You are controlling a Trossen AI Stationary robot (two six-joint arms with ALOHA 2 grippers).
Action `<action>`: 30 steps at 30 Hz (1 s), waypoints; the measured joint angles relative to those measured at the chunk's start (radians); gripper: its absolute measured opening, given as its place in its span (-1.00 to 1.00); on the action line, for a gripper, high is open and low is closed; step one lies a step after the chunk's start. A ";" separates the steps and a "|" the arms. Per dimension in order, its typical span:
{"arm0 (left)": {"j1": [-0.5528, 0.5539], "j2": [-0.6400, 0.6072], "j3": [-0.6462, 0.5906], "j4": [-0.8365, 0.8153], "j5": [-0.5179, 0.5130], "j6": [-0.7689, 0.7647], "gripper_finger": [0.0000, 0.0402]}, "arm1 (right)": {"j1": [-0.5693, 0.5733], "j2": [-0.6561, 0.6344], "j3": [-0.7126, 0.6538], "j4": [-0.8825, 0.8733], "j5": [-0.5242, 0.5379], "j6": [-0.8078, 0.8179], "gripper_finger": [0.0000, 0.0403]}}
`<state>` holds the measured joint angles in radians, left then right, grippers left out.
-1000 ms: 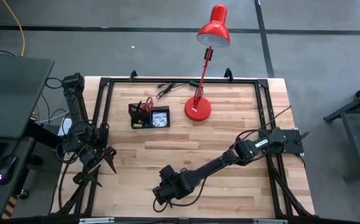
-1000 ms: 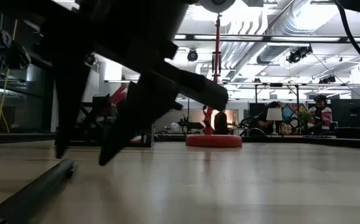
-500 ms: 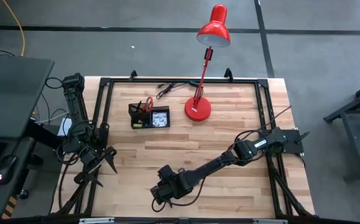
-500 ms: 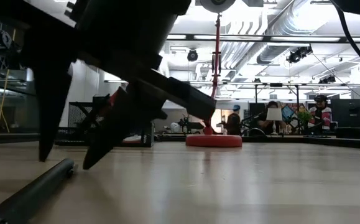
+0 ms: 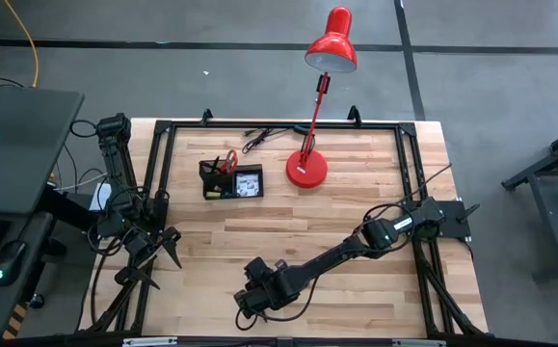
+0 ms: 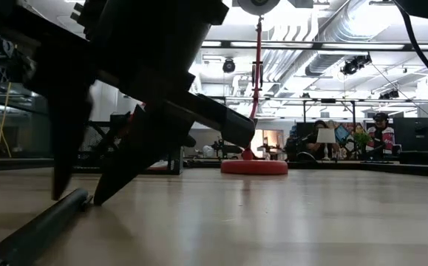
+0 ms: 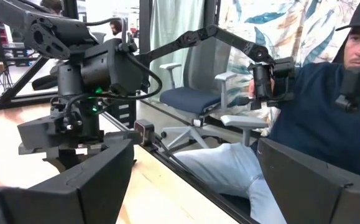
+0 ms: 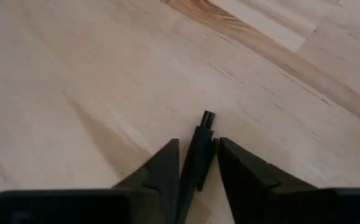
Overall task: Pick and place office supplies into organizer
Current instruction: Put the black pen into the black desk organizer
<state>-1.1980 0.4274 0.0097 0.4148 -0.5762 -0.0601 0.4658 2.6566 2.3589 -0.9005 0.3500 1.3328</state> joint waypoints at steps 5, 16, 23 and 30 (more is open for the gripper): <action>0.000 0.000 0.000 0.000 0.000 0.000 0.62 | 0.000 0.001 -0.001 -0.006 -0.011 -0.033 -0.87; 0.000 0.000 0.000 -0.008 -0.001 0.000 0.62 | 0.003 -0.002 -0.004 0.019 0.019 -0.105 -0.89; 0.000 0.000 0.000 -0.024 -0.001 0.000 0.62 | 0.001 -0.006 -0.006 0.083 0.059 -0.186 -0.90; 0.000 0.000 0.000 -0.026 -0.001 0.000 0.62 | 0.001 -0.009 -0.006 0.103 0.098 -0.217 -0.91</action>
<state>-1.1980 0.4278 0.0097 0.3892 -0.5774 -0.0601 0.4666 2.6480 2.3531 -0.7973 0.4478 1.1160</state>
